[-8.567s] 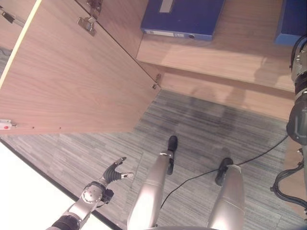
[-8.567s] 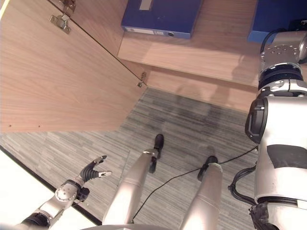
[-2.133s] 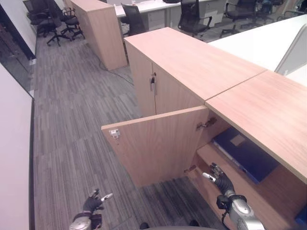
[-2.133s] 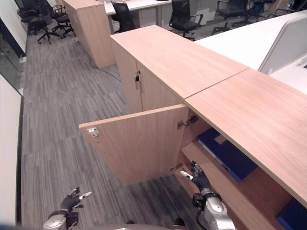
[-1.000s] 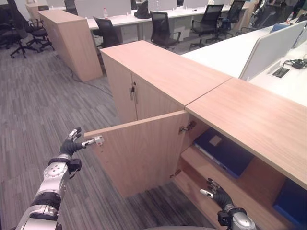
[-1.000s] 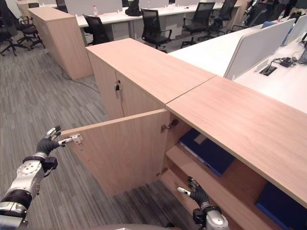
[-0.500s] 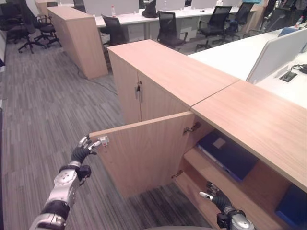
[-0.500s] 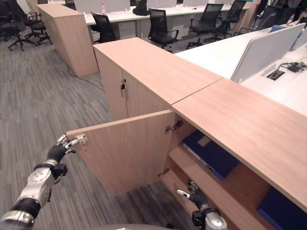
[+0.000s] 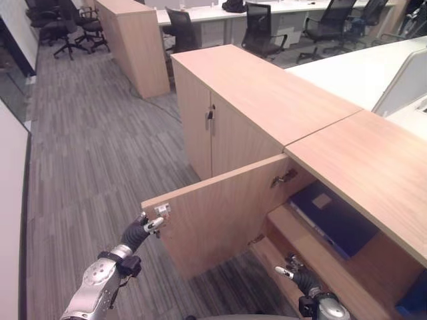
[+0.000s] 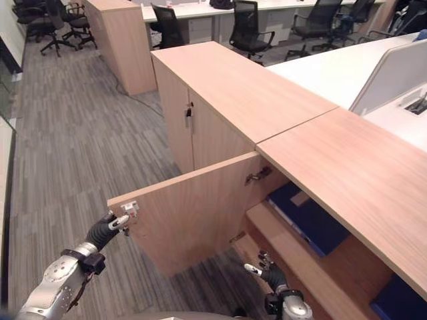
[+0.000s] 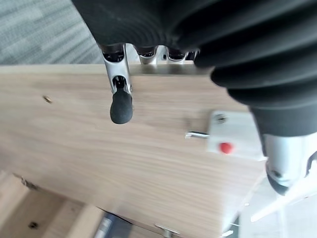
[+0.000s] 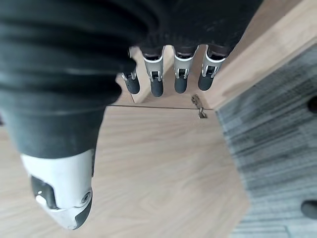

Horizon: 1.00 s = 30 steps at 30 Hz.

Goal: Put the empty folder in the office cabinet

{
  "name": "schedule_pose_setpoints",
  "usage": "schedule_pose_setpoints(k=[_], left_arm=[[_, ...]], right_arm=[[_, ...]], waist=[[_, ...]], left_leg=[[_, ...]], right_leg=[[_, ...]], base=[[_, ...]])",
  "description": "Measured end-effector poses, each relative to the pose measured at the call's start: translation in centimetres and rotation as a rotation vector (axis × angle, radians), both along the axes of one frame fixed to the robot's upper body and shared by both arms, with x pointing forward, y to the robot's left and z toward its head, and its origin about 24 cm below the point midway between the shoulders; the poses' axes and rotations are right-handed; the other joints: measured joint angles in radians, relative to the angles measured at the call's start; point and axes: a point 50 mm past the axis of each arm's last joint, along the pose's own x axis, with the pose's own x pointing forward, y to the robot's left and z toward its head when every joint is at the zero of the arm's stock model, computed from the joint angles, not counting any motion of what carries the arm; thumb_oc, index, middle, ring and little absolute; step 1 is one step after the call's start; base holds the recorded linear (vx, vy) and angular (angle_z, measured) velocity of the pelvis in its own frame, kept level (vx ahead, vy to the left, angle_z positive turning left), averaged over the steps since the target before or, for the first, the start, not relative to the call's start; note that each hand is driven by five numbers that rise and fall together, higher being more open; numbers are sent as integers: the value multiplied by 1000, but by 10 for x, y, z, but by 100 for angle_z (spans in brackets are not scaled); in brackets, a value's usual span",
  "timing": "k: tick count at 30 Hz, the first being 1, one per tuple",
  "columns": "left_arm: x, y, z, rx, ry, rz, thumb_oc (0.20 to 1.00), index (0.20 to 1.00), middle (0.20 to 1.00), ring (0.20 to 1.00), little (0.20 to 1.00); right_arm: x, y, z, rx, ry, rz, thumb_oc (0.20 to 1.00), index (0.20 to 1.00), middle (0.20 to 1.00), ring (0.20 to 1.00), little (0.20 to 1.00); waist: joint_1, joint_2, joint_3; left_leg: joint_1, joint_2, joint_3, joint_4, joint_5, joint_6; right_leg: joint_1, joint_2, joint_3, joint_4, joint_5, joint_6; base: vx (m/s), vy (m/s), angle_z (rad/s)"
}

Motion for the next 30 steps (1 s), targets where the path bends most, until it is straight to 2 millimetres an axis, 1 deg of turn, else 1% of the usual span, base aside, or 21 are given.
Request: schedule_pose_setpoints(k=[7,10,11,13,14,15,16,17,18,19,20,21,22,23,24,25,26,27,28,29,30], left_arm=[[7,-1,16,-40,-50,-22,1000,1000,1000,1000,1000],[20,-2,30,-25,-119,-43,1000,1000,1000,1000,1000],[27,-1,37,-11,-145,-49,1000,1000,1000,1000,1000],[34,2,45,10,-169,-50,1000,1000,1000,1000,1000],[40,3,52,36,-187,-63,1000,1000,1000,1000,1000],[42,2,54,45,-192,-72,1000,1000,1000,1000,1000],[43,1,54,48,-192,-80,1000,1000,1000,1000,1000],[42,3,56,57,-193,-85,1000,1000,1000,1000,1000],[40,2,55,55,-190,-87,1000,1000,1000,1000,1000],[37,6,54,53,-178,-77,1000,1000,1000,1000,1000],[30,14,51,58,-159,-51,1000,1000,1000,1000,1000],[22,22,46,62,-139,-17,1000,1000,1000,1000,1000],[10,31,41,59,-109,30,1000,1000,1000,1000,1000],[4,37,38,61,-93,58,1000,1000,1000,1000,1000],[-11,54,32,96,-32,108,1000,1000,1000,1000,1000],[-19,57,26,92,-6,130,1000,1000,1000,1000,1000],[-25,59,21,89,20,142,1000,1000,1000,1000,1000],[-32,54,10,61,64,152,1000,1000,1000,1000,1000],[-33,47,4,37,76,144,1000,1000,1000,1000,1000],[-36,39,-3,32,105,107,1000,1000,1000,1000,1000],[-44,35,-8,58,140,46,1000,1000,1000,1000,1000]], right_arm=[[-8,-2,-6,22,25,-87,1000,1000,1000,1000,1000],[5,-6,-1,30,-16,-140,1000,1000,1000,1000,1000],[16,-10,5,50,-56,-187,1000,1000,1000,1000,1000],[28,-15,13,59,-108,-232,1000,1000,1000,1000,1000],[34,-17,15,62,-122,-261,1000,1000,1000,1000,1000],[36,-17,15,67,-126,-271,1000,1000,1000,1000,1000],[38,-16,16,69,-131,-273,1000,1000,1000,1000,1000],[39,-16,17,70,-137,-273,1000,1000,1000,1000,1000],[41,-14,17,74,-140,-272,1000,1000,1000,1000,1000],[44,-13,19,80,-151,-269,1000,1000,1000,1000,1000],[50,-10,20,87,-160,-268,1000,1000,1000,1000,1000],[56,-8,20,93,-161,-266,1000,1000,1000,1000,1000],[68,-3,25,98,-185,-253,1000,1000,1000,1000,1000],[71,-2,26,99,-190,-248,1000,1000,1000,1000,1000],[74,-1,30,101,-208,-253,1000,1000,1000,1000,1000],[75,-3,30,95,-207,-254,1000,1000,1000,1000,1000],[74,-6,30,86,-204,-257,1000,1000,1000,1000,1000],[64,-19,28,60,-192,-288,1000,1000,1000,1000,1000],[57,-24,25,45,-170,-292,1000,1000,1000,1000,1000],[48,-28,22,41,-148,-303,1000,1000,1000,1000,1000],[40,-28,17,53,-122,-320,1000,1000,1000,1000,1000]], waist=[[-3,-7,5],[-7,-8,45],[-24,-4,59],[-41,9,80],[-43,18,109],[-31,24,116],[-23,40,122],[-15,49,123],[25,53,125],[41,50,122],[63,48,119],[88,47,118],[112,48,115],[118,48,114],[132,24,87],[139,31,73],[139,32,70],[132,58,52],[123,67,46],[106,75,40],[98,73,39]], left_leg=[[-21,-18,-4,0,3,9],[-60,-33,21,10,24,29],[-84,-40,27,10,32,39],[-105,-42,35,10,39,48],[-109,-36,58,10,54,64],[-113,-29,74,10,58,68],[-121,-18,83,11,62,70],[-128,-2,101,11,70,70],[-129,11,139,11,66,75],[-127,17,173,12,71,68],[-117,24,221,12,73,65],[-102,38,283,12,73,66],[-91,57,358,17,69,68],[-84,67,384,19,70,66],[-85,68,421,35,68,41],[-85,76,433,35,78,28],[-85,84,435,38,76,24],[-82,99,426,58,75,20],[-78,105,420,63,74,16],[-72,118,428,73,71,-6],[-67,128,446,84,51,-39]], right_leg=[[-17,-19,-4,6,4,7],[-94,-31,39,61,15,15],[-143,-36,151,100,20,48],[-178,-44,293,123,43,115],[-191,-70,263,174,26,112],[-205,-80,221,224,13,99],[-215,-89,170,288,-24,97],[-215,-109,62,362,-63,85],[-214,-141,-46,424,-100,85],[-188,-155,-69,450,-124,97],[-179,-197,-152,487,-154,85],[-163,-228,-233,508,-164,78],[-141,-260,-326,545,-178,71],[-135,-276,-362,568,-185,61],[-103,-264,-372,485,-173,60],[-101,-244,-384,451,-182,49],[-102,-226,-366,425,-182,49],[-87,-195,-307,373,-179,48],[-79,-184,-301,359,-172,48],[-74,-167,-282,339,-169,51],[-79,-144,-220,298,-170,56]], base=[[-69,27,2],[-169,0,-14],[-157,-22,-11],[-205,-20,-11],[-232,-4,-22],[-207,10,-29],[-129,8,-26],[-141,-12,-57],[-135,-43,-71],[-207,-60,-107],[-122,-50,-118],[-66,-19,-160],[-48,-40,-152],[-17,-137,-156],[-9,-216,-114],[41,-183,-106],[-42,-218,-69],[-49,-192,-50],[-50,-192,-37],[-12,-199,-51],[-17,-198,-72]])
